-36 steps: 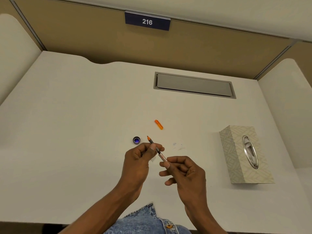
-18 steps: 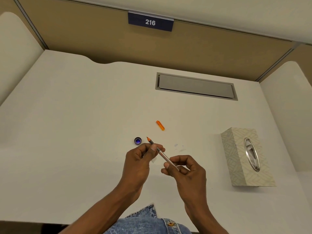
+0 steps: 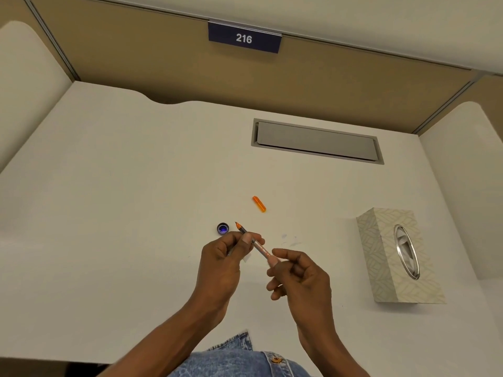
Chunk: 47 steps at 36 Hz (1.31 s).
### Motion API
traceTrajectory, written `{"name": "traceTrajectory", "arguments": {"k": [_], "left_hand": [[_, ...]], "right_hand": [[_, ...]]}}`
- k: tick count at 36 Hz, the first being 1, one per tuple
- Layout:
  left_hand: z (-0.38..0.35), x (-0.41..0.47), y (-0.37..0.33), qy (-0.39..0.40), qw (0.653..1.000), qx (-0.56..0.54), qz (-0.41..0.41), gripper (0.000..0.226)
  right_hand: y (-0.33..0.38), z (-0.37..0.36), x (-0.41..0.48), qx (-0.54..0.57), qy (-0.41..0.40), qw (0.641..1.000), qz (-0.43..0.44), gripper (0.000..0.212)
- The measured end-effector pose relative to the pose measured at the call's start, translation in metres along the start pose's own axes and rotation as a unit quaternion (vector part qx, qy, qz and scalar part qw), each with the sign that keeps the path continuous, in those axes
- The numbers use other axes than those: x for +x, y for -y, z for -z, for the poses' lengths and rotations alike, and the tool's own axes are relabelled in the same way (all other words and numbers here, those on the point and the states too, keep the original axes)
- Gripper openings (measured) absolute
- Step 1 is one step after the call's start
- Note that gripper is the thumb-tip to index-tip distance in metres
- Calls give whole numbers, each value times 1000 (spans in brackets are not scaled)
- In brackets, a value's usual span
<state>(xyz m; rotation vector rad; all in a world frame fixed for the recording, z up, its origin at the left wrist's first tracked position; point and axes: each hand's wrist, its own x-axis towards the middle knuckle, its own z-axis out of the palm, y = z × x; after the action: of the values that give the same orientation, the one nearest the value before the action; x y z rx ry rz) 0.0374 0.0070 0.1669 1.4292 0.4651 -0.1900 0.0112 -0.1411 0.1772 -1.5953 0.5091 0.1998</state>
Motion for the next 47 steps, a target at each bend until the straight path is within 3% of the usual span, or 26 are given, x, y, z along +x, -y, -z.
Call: {"name": "traceTrajectory", "arguments": {"k": [3, 7, 11, 18, 22, 30, 34, 47], "left_hand": [[0, 0, -1, 1, 1000, -5, -6, 25], [1, 0, -1, 5, 1000, -8, -11, 26], [2, 0, -1, 5, 1000, -11, -15, 25], [2, -1, 0, 2, 1000, -4, -16, 25], [2, -2, -2, 9, 1000, -4, -20, 25], [2, -2, -1, 8, 1000, 1, -20, 24], [2, 0, 0, 5, 1000, 6, -21, 24], [3, 2, 4, 6, 1000, 7, -24, 24]], "right_hand": [[-1, 2, -1, -15, 2, 1000, 9, 17], [0, 2, -3, -1, 12, 1000, -2, 4], [-1, 0, -3, 6, 11, 1000, -8, 17], [-2, 1, -5, -5, 16, 1000, 2, 15], [-4, 2, -6, -2, 20, 1000, -1, 4], [-5, 1, -7, 3, 15, 1000, -11, 23], [-4, 1, -7, 15, 19, 1000, -10, 9], [-8, 4, -4, -6, 35, 999, -6, 11]]}}
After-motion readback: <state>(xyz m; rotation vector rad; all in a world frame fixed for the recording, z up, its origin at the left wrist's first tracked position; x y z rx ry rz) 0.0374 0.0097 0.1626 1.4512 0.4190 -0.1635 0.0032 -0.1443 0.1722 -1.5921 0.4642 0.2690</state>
